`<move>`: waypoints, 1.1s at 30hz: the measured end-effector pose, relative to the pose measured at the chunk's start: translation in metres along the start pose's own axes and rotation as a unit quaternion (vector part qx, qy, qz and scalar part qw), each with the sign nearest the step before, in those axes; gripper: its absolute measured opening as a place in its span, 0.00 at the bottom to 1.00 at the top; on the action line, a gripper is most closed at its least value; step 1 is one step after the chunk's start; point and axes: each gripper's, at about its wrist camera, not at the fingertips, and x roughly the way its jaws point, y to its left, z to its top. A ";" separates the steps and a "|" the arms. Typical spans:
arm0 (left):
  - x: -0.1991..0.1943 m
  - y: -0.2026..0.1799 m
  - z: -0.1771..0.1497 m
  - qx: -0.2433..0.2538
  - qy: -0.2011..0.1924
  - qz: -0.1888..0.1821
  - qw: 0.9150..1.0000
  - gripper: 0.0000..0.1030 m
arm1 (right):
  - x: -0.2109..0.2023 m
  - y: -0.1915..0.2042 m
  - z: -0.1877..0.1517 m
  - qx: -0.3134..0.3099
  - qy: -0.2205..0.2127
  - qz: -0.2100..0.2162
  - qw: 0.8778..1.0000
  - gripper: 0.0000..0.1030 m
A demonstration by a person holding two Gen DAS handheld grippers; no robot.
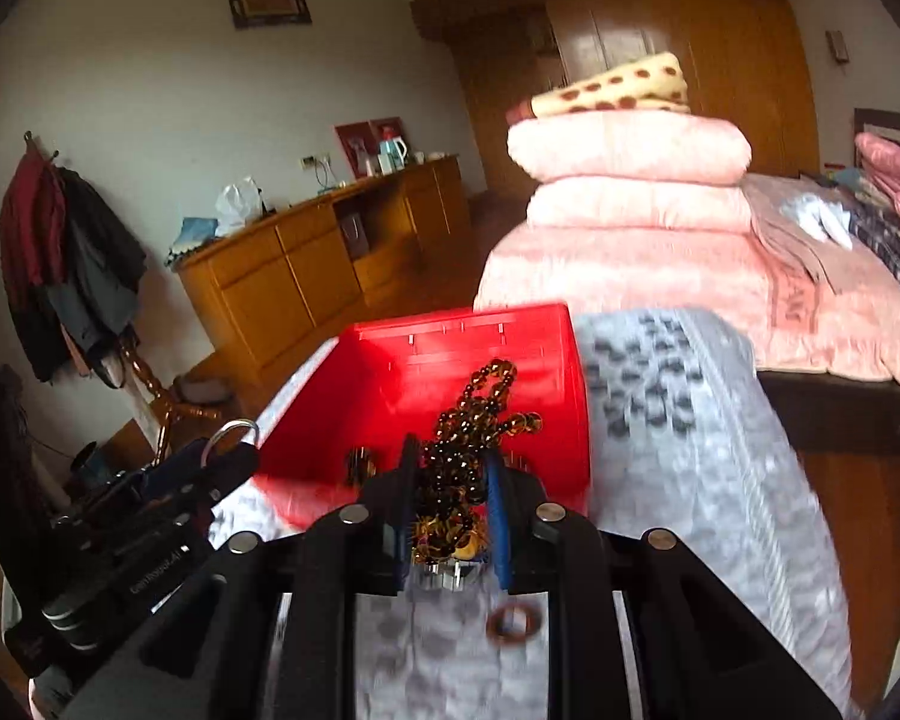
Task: Organize jewelry
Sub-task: 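Lift both held pieces toward the red tin, then open both tools over the red tin to drop the pieces, then withdraw both tools from the tin toward the remaining jewelry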
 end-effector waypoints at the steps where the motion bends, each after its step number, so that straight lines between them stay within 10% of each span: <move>1: 0.004 -0.001 0.004 0.001 0.000 0.001 1.000 0.45 | 0.005 -0.001 0.005 0.001 0.000 0.003 1.000 0.20; 15: 0.102 0.003 0.025 0.003 0.065 -0.009 0.998 0.45 | 0.094 -0.017 0.015 0.016 0.055 0.001 0.998 0.21; 18: 0.106 0.005 0.021 0.007 0.069 0.005 0.998 0.67 | 0.092 -0.019 0.012 0.017 0.051 -0.007 0.999 0.28; 33: -0.007 0.034 -0.014 -0.023 -0.032 0.063 0.997 0.83 | -0.002 -0.029 -0.058 0.033 -0.002 -0.034 0.999 0.40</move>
